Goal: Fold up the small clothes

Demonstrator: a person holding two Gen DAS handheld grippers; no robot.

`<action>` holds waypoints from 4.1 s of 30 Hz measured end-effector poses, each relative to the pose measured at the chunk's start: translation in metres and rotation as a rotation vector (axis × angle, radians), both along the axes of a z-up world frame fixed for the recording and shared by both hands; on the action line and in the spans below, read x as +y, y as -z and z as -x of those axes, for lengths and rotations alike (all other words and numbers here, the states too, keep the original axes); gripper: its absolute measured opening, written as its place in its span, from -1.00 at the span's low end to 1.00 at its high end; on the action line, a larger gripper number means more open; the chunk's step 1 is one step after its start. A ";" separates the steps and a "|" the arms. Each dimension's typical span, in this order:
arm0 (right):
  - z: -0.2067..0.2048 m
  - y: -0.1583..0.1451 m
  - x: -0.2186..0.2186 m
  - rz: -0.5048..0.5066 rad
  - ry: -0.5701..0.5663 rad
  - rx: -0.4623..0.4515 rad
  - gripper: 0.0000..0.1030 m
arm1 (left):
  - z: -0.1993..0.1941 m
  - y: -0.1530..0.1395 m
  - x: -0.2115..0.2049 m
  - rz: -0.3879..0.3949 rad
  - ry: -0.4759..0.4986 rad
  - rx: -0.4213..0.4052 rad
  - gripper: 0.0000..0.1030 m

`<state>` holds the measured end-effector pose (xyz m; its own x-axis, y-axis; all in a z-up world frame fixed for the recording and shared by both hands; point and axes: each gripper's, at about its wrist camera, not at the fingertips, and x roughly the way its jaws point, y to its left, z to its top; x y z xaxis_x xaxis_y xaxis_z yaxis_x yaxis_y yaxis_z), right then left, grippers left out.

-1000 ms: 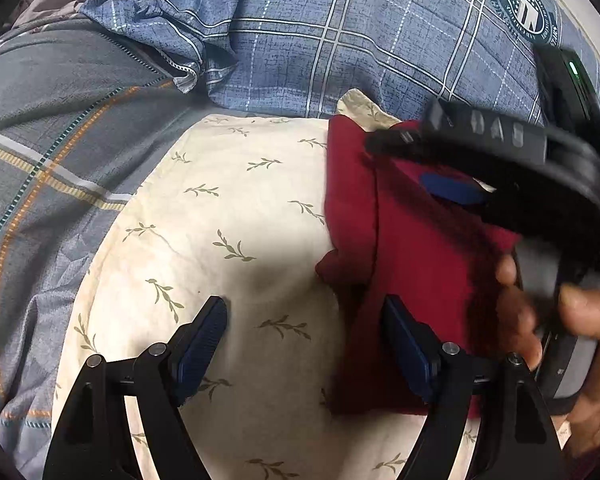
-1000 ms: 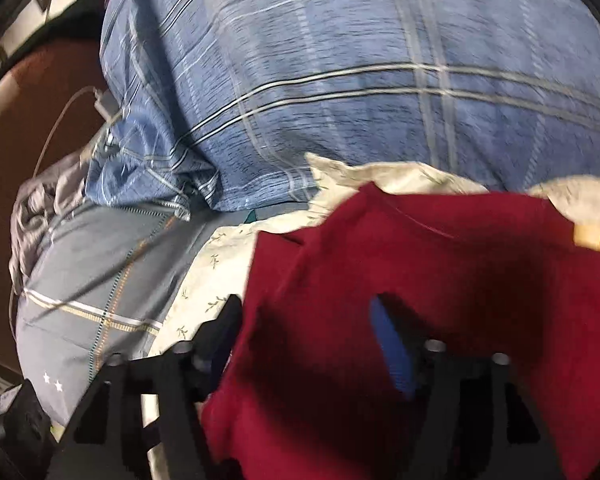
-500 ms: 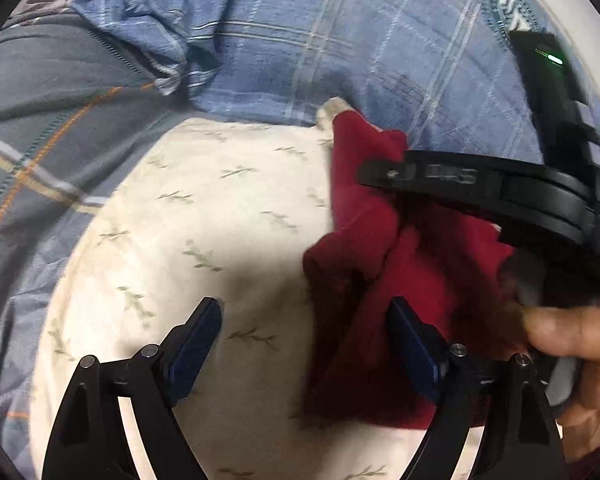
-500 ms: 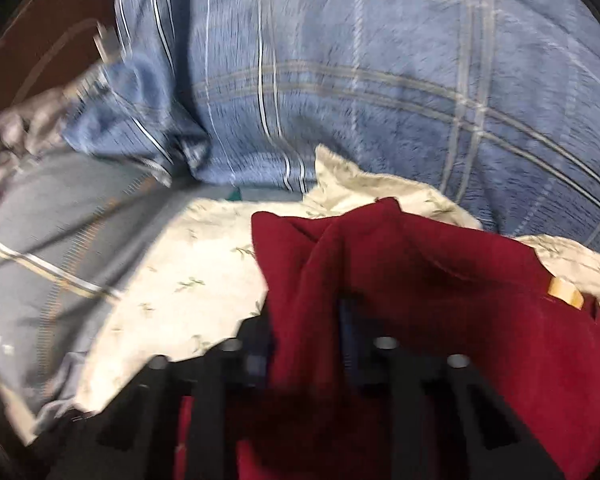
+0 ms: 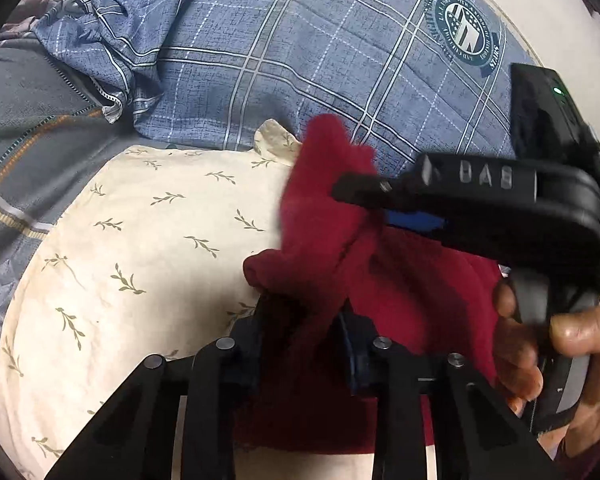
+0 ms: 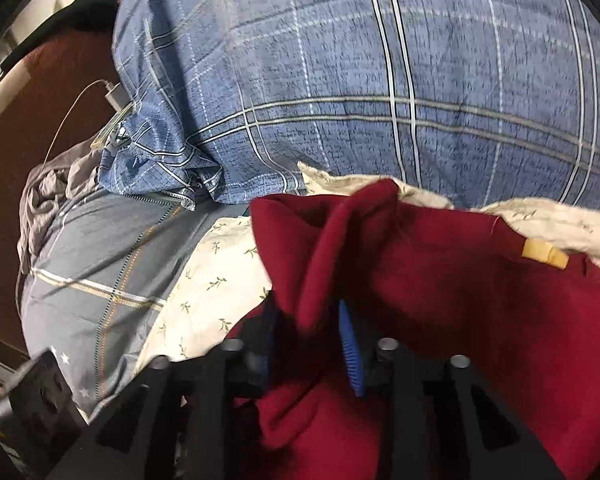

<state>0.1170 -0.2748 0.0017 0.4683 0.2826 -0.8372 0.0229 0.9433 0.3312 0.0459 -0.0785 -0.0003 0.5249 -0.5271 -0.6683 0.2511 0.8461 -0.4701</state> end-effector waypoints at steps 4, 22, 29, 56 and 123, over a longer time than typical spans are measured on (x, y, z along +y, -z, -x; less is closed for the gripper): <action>-0.011 0.003 0.012 0.016 -0.008 0.004 0.43 | -0.002 0.002 0.005 0.024 -0.003 0.017 -0.49; -0.010 0.012 0.004 0.063 -0.042 -0.016 -0.51 | -0.003 0.001 -0.011 -0.073 -0.049 -0.002 0.47; 0.017 -0.018 -0.020 0.021 -0.035 -0.092 -0.57 | 0.027 -0.038 -0.032 -0.037 0.030 -0.108 -0.54; 0.192 -0.055 -0.202 -0.033 0.284 -0.160 0.32 | 0.145 -0.092 -0.167 -0.270 0.342 -0.233 0.32; 0.217 -0.021 -0.186 0.112 0.422 -0.149 -0.03 | 0.086 -0.030 -0.176 -0.315 0.246 -0.120 0.39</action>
